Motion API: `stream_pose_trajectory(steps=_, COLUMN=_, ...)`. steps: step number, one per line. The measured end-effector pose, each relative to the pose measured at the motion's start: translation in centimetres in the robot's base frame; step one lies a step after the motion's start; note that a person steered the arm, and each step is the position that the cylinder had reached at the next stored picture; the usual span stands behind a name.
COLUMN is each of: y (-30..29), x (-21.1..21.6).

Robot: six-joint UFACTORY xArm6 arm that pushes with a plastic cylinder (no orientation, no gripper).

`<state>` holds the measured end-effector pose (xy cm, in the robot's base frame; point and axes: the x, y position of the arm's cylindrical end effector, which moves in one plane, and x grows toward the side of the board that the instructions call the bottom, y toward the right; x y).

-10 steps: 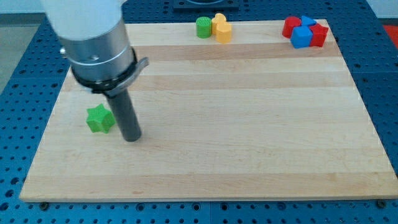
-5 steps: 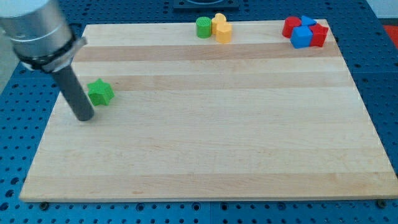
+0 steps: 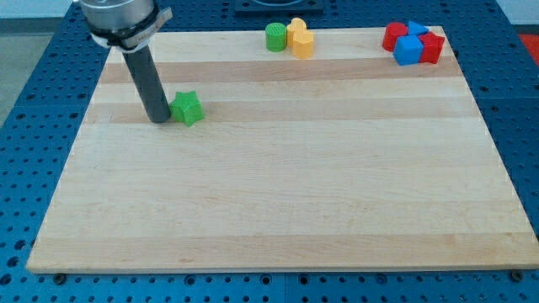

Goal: Drag the green star towards yellow blocks

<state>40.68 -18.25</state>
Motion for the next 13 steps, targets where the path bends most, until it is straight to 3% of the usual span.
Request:
stream_pose_trajectory(steps=1, y=2.2, x=1.2)
stream_pose_trajectory(steps=2, y=7.3, x=-0.3)
stream_pose_trajectory(steps=3, y=9.2, x=-5.3)
stream_pose_trajectory(steps=4, y=10.4, x=-6.2)
stream_pose_trajectory(steps=5, y=11.2, x=-2.2)
stream_pose_trajectory(steps=6, y=8.5, x=-0.2)
stream_pose_trajectory(steps=7, y=3.3, x=-0.8)
stream_pose_trajectory(steps=8, y=3.6, x=-4.0)
stream_pose_trajectory(steps=10, y=10.8, x=-11.2)
stream_pose_trajectory(steps=12, y=9.4, x=-10.9)
stream_pose_trajectory(steps=13, y=10.2, x=-13.2)
